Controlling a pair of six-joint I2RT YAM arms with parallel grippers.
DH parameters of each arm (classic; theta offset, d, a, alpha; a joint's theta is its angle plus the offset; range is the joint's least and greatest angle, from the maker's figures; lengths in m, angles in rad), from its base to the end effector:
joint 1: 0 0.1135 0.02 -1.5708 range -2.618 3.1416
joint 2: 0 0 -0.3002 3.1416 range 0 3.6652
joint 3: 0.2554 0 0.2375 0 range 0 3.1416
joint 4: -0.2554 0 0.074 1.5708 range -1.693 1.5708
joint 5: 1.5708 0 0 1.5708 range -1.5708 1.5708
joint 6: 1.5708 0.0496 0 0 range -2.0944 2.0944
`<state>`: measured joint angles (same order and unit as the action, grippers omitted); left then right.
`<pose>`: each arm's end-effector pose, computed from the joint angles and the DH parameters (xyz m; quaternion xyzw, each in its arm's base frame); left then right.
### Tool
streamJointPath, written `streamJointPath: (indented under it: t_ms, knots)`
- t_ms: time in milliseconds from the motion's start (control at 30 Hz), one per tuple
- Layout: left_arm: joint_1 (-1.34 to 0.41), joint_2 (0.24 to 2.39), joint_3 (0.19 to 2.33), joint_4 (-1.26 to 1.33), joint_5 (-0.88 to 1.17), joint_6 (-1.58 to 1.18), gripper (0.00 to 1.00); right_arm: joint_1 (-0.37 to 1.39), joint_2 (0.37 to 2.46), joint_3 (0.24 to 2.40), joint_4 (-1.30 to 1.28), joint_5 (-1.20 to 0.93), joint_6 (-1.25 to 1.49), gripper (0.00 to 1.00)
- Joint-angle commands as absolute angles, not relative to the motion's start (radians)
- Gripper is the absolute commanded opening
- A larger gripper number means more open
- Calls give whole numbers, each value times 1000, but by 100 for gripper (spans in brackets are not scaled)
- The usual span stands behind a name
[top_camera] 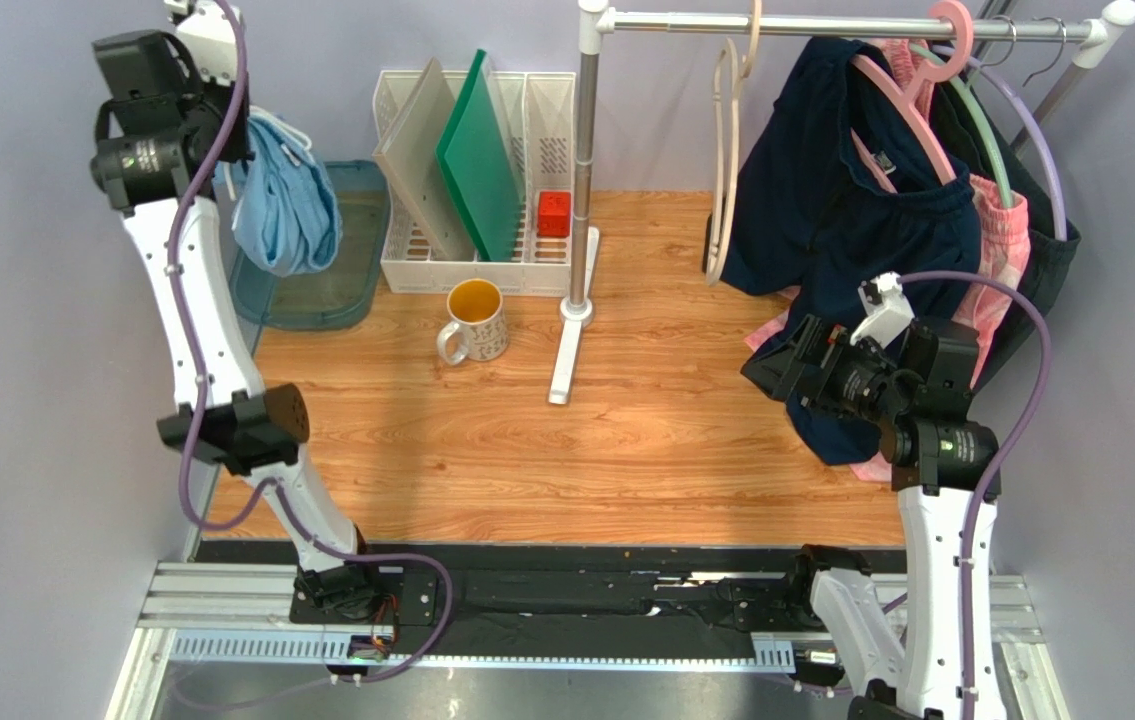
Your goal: Place the shorts on the hanger
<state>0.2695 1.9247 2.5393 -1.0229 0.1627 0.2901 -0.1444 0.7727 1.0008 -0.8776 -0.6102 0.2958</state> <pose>0.3781 0.0961 0.5278 0.0532 0.8325 0.0859 0.5447 0.1096 0.0128 0.3641 0.0562 0.8629 0.3004 0.4024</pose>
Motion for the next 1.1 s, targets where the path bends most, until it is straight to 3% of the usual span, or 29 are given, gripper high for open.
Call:
streamJointPath:
  t_ms: [0,233,400,667,767,800,833,900,933,1067]
  knots:
    - [217,1754,2571,-1061,282,259,0,-143,753,1069,-857,-643,264,100]
    - [4,1447,2363,-1144,324,291,0,-143,729,1075,-856,-673,241,100]
    - [-162,1330,2174,-1207,521,316,0,-143,713,1072,-865,-683,242,100]
    - [-595,1400,1922,-1190,554,417,0,-143,730,1071,-873,-677,258,100]
    - [-653,1468,1879,-1186,629,514,0,-143,727,1075,-893,-657,241,100]
    - [-657,1501,1875,-1181,643,537,2,-143,723,1074,-896,-650,238,100]
    - [-655,1522,1870,-1181,644,558,15,-143,713,1069,-896,-646,236,100]
    - [-649,1583,1841,-1190,583,646,26,-143,706,1055,-896,-629,238,100]
    - [-635,1600,1824,-1189,548,666,37,-143,704,1051,-896,-623,239,100]
    - [-525,1629,1746,-1152,594,670,52,-143,704,1005,-896,-641,252,100]
